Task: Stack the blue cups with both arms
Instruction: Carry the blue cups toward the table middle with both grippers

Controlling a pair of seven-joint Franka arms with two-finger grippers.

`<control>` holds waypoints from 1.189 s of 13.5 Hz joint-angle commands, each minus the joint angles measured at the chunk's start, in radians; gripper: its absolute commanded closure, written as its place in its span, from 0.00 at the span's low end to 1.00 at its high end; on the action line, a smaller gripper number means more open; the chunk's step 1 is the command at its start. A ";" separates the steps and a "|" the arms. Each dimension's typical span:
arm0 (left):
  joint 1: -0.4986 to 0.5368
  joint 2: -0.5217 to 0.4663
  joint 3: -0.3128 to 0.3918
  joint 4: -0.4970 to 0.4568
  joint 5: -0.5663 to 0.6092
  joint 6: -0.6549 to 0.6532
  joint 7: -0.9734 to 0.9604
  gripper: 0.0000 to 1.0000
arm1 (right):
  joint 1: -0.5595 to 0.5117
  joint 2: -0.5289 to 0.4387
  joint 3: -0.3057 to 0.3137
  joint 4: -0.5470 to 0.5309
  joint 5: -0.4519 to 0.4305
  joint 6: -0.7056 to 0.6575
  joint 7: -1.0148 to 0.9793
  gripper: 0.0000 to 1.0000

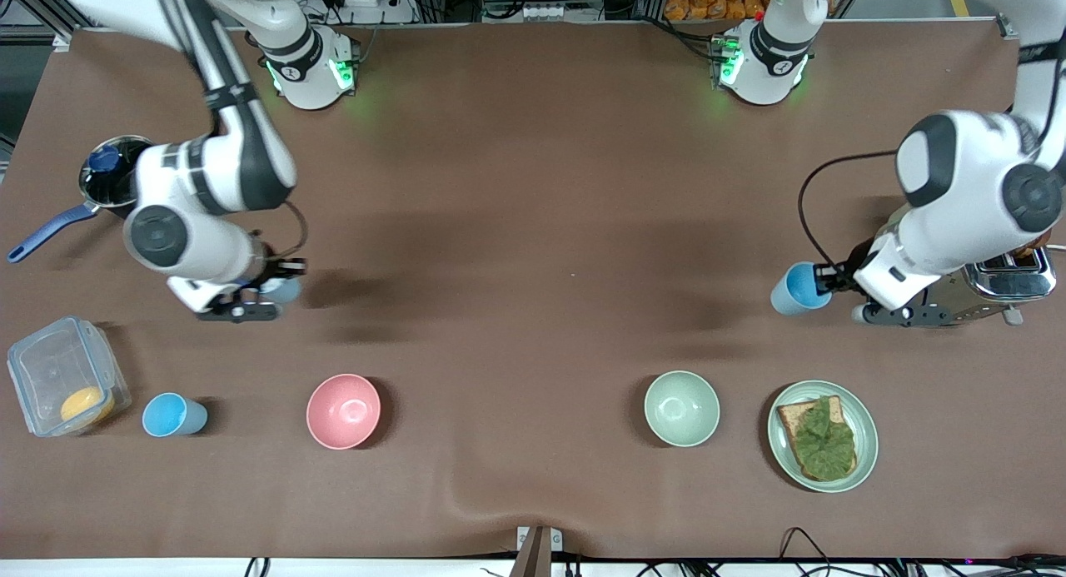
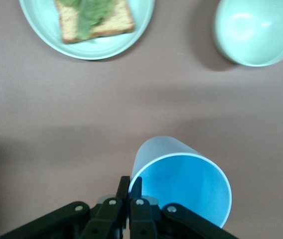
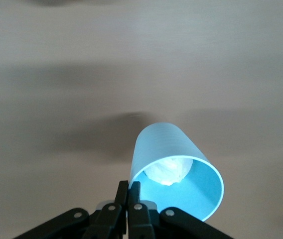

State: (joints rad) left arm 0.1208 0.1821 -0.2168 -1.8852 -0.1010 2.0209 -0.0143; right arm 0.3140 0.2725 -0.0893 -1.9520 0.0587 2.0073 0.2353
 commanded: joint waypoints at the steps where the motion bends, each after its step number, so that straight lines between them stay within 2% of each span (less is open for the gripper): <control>1: 0.000 0.010 -0.021 0.075 -0.034 -0.096 0.001 1.00 | 0.133 0.042 -0.009 0.076 0.130 -0.021 0.158 1.00; 4: 0.000 0.011 -0.053 0.093 -0.034 -0.106 -0.033 1.00 | 0.293 0.166 -0.009 0.232 0.145 -0.012 0.414 1.00; 6: 0.000 0.013 -0.085 0.119 -0.034 -0.126 -0.073 1.00 | 0.365 0.238 -0.007 0.324 0.153 -0.009 0.476 1.00; 9: 0.000 0.013 -0.165 0.159 -0.032 -0.174 -0.201 1.00 | 0.439 0.356 -0.007 0.450 0.222 0.002 0.559 1.00; 13: -0.004 0.020 -0.258 0.167 -0.032 -0.180 -0.383 1.00 | 0.488 0.407 -0.006 0.479 0.228 0.082 0.561 1.00; 15: -0.032 0.030 -0.280 0.167 -0.028 -0.174 -0.449 1.00 | 0.499 0.415 -0.006 0.476 0.228 0.082 0.561 0.99; 16: -0.049 0.030 -0.280 0.167 -0.025 -0.169 -0.466 1.00 | 0.499 0.419 -0.006 0.478 0.225 0.082 0.550 0.66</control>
State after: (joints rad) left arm 0.0948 0.1951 -0.4903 -1.7424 -0.1156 1.8628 -0.4364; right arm 0.8013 0.6738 -0.0833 -1.5031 0.2671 2.0959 0.7826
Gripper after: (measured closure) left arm 0.974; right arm 0.965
